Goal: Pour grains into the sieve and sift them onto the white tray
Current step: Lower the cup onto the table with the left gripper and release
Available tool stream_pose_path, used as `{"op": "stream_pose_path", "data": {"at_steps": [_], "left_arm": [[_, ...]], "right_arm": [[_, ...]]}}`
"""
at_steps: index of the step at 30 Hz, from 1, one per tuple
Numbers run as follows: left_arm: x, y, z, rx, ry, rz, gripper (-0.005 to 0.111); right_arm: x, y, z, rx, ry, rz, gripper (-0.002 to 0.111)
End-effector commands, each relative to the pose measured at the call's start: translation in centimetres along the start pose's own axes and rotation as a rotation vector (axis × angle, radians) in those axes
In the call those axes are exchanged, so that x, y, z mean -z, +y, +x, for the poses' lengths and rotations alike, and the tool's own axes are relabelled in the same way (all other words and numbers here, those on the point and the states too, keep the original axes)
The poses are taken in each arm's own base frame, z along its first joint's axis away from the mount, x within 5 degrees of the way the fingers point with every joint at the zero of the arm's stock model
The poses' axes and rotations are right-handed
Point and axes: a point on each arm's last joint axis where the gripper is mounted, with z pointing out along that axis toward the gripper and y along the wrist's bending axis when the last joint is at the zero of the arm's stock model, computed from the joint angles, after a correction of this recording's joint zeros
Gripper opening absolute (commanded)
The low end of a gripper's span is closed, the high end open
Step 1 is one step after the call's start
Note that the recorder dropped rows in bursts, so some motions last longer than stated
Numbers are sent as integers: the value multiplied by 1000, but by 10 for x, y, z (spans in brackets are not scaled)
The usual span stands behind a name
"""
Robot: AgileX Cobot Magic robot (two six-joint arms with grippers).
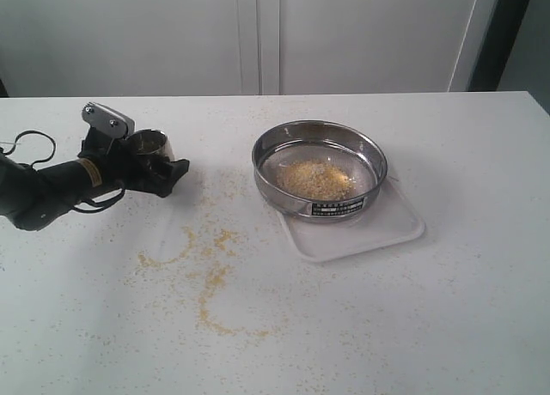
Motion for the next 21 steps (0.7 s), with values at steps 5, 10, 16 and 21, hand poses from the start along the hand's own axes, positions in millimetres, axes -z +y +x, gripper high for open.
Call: {"op": "stream_pose_path", "data": {"at_steps": [5, 10, 16, 21], "left_arm": [[6, 1, -23, 6, -44, 4, 105], [10, 1, -38, 7, -73, 9, 105], [19, 0, -61, -6, -108, 26, 105], [27, 2, -74, 22, -57, 3, 105]], "right_arm": [[0, 0, 0, 5, -14, 6, 0], [0, 0, 0, 5, -14, 6, 0], [0, 0, 0, 5, -14, 6, 0], [0, 0, 0, 5, -14, 6, 0]]}}
